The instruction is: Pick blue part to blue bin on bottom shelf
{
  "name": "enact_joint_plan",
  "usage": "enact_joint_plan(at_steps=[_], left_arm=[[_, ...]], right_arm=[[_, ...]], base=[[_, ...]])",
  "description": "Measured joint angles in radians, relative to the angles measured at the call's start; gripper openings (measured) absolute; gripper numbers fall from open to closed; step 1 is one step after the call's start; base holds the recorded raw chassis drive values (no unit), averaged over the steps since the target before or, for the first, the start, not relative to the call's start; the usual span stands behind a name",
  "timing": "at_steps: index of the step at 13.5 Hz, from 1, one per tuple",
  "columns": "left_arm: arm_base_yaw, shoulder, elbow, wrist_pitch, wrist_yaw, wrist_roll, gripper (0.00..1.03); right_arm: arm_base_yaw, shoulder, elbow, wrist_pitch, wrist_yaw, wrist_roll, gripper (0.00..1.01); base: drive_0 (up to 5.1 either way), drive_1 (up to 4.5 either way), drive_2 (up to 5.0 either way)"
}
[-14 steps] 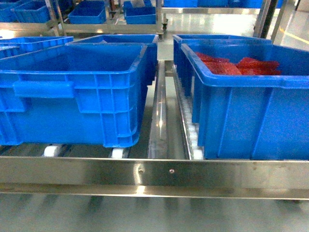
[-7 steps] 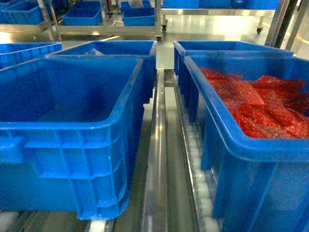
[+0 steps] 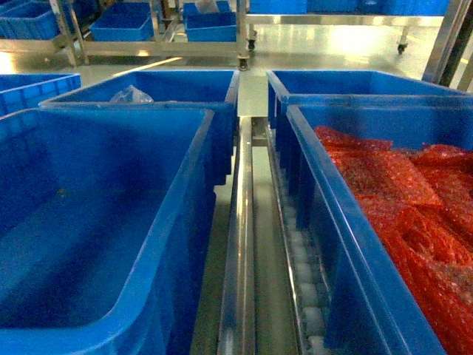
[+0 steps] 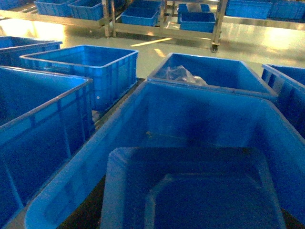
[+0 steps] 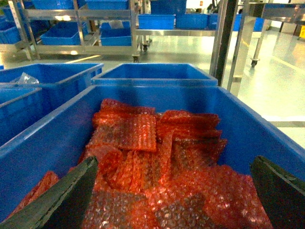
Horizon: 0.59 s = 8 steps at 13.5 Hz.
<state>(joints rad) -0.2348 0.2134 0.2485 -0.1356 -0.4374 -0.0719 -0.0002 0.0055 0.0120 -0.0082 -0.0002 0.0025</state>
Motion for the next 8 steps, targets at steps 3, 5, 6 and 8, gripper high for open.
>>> enact_joint_plan(at_steps=[3, 5, 6, 8], left_arm=[[0.000, 0.000, 0.000, 0.000, 0.000, 0.000, 0.43], [0.000, 0.000, 0.000, 0.000, 0.000, 0.000, 0.43], [0.000, 0.000, 0.000, 0.000, 0.000, 0.000, 0.43], [0.000, 0.000, 0.000, 0.000, 0.000, 0.000, 0.43]], right_arm=[[0.000, 0.000, 0.000, 0.002, 0.000, 0.000, 0.98], [0.000, 0.000, 0.000, 0.003, 0.000, 0.000, 0.98], [0.000, 0.000, 0.000, 0.003, 0.000, 0.000, 0.98], [0.000, 0.000, 0.000, 0.003, 0.000, 0.000, 0.98]], base=[[0.0, 4.13, -4.2], [0.0, 4.13, -4.2], [0.0, 4.13, -4.2], [0.0, 4.13, -4.2]])
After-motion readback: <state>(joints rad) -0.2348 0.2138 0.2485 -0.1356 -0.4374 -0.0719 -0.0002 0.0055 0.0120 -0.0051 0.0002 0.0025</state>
